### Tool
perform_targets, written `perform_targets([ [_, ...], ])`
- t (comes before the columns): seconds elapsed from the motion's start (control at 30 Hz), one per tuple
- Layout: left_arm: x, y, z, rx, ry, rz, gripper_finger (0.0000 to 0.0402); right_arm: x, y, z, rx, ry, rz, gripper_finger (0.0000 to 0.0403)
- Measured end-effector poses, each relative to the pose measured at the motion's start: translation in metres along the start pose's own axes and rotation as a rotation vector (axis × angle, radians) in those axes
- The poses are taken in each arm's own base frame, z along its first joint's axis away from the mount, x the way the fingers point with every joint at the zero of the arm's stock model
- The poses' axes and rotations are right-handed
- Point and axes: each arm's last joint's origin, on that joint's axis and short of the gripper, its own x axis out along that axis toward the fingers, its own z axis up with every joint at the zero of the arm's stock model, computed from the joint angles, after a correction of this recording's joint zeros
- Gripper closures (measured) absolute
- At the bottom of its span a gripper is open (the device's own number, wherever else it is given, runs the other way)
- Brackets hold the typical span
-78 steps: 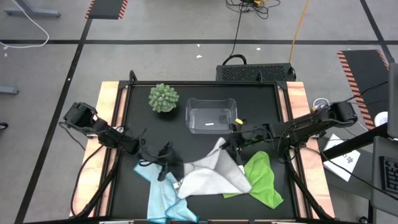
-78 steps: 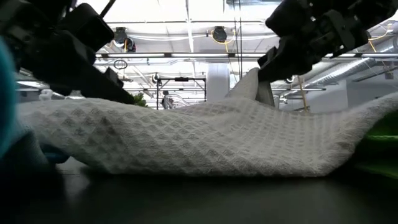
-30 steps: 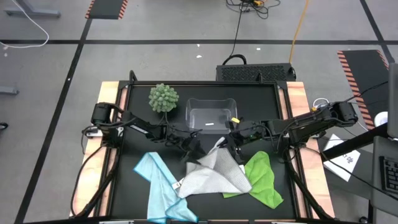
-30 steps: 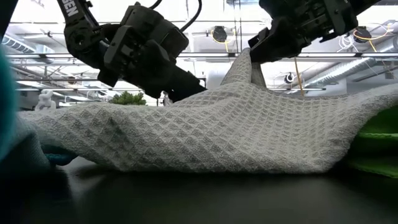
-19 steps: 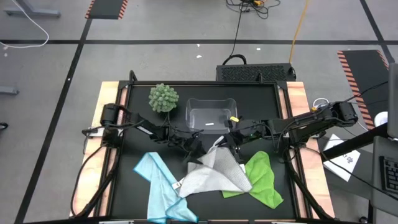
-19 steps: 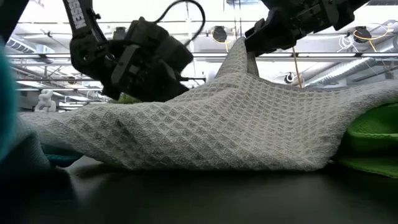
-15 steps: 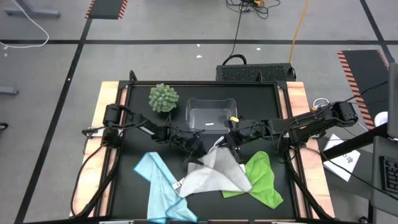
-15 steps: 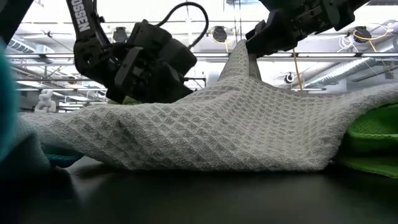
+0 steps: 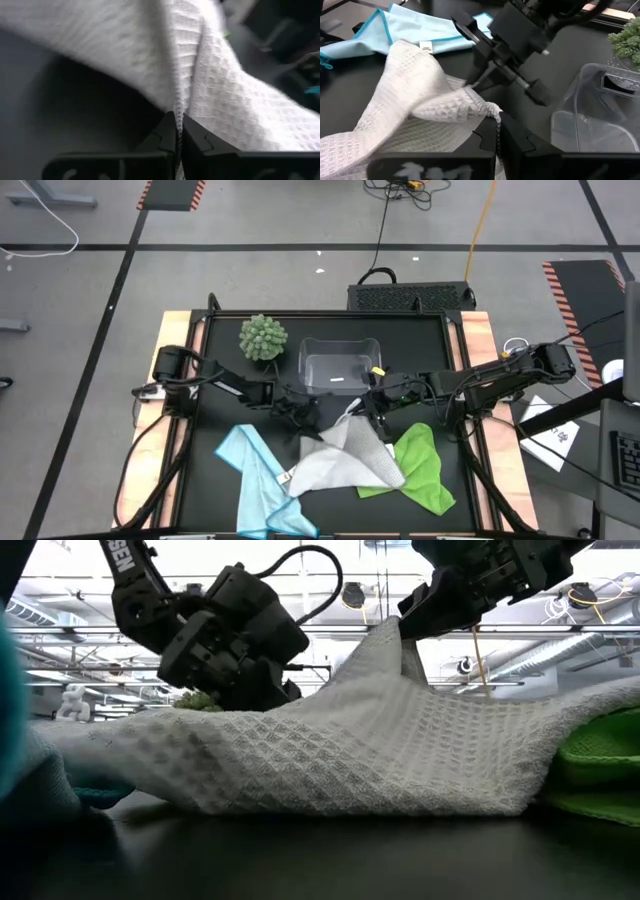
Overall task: Fold microfiber towels
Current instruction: Fold the gray towel
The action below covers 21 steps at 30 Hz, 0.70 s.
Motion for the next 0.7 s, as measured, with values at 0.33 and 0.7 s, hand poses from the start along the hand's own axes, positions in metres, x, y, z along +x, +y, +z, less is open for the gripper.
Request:
perform_targets([
  [0.33, -0.06, -0.024, 0.031, 0.021, 0.12, 0.211, 0.0399, 0.0, 0.0, -0.002, 0.017, 0.023, 0.001, 0.0403],
  [0.7, -0.071, -0.013, 0.027, -0.032, 0.165, 0.272, 0.04, 0.0, -0.003, -0.005, 0.044, 0.06, -0.124, 0.0403],
])
